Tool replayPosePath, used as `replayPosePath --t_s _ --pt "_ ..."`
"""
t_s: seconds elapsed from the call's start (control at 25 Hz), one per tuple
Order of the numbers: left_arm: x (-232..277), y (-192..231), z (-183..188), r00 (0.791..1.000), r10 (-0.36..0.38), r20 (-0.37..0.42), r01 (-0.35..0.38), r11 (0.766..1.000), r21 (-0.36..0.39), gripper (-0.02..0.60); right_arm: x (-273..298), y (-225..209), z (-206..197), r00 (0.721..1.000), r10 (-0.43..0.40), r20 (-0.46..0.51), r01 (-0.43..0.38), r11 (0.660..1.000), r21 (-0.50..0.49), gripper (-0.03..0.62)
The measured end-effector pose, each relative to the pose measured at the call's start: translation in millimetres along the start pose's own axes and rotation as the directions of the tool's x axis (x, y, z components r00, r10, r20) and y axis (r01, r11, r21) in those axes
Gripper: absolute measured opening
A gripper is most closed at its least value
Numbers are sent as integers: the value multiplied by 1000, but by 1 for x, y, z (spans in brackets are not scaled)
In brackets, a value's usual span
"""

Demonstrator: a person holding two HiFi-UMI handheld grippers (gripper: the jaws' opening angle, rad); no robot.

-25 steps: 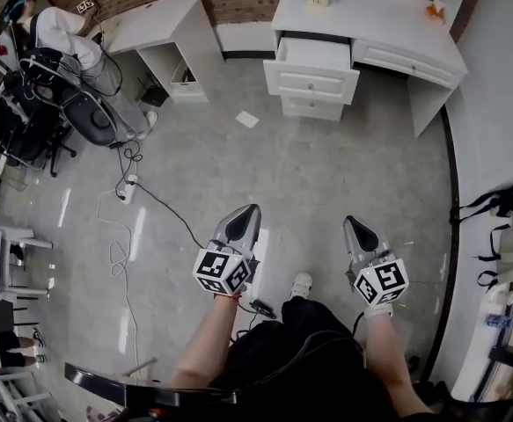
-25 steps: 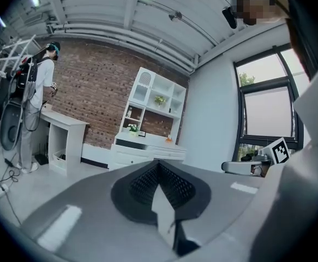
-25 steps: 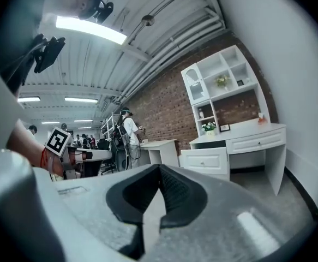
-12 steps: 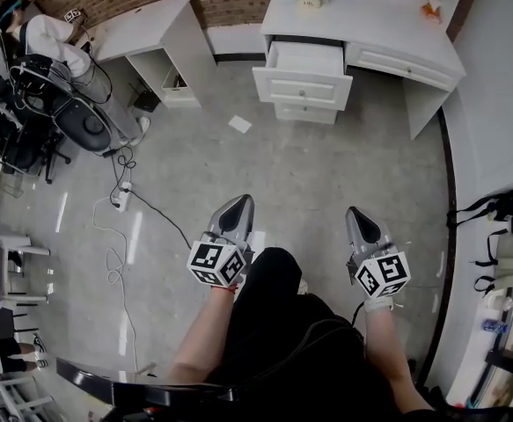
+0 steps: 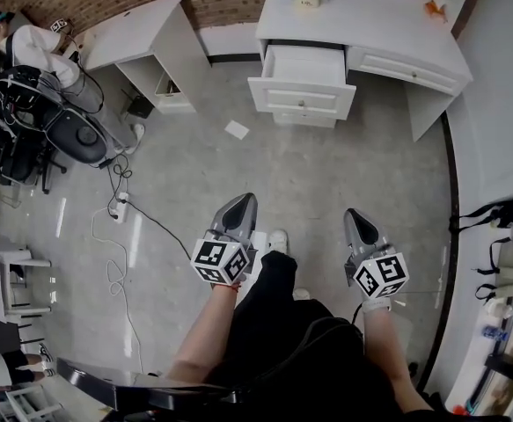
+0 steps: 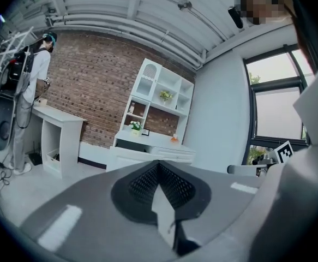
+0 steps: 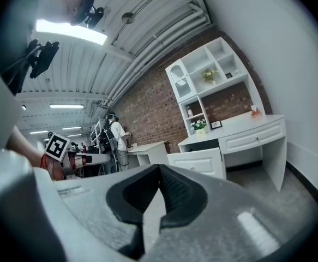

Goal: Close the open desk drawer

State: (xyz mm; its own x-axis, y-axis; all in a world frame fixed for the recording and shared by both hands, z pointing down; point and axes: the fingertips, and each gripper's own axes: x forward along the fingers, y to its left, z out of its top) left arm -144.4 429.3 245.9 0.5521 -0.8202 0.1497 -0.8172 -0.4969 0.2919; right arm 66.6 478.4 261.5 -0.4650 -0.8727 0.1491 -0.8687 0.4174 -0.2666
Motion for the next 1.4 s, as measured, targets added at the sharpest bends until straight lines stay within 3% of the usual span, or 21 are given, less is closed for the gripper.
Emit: replayPosePath --t_s 0.32,0.68,0.88,1.08,1.4 --pt "72 63 30 999 -25 -23 25 1000 4 3 90 -31 24 999 -40 8 40 999 13 0" --pt "162 84 36 984 -158 -81 161 987 28 2 162 -55 20 997 -77 -30 79 996 43 0" --pt "193 100 33 971 -215 -107 221 975 40 3 193 -70 18 994 -110 -30 111 993 45 0" --pt "219 118 21 969 -214 -125 217 976 10 3 217 -77 12 993 -110 -51 112 992 54 0" --pt "259 115 -13 963 -250 -103 249 968 -26 3 251 -110 -21 992 -118 -52 121 991 56 0"
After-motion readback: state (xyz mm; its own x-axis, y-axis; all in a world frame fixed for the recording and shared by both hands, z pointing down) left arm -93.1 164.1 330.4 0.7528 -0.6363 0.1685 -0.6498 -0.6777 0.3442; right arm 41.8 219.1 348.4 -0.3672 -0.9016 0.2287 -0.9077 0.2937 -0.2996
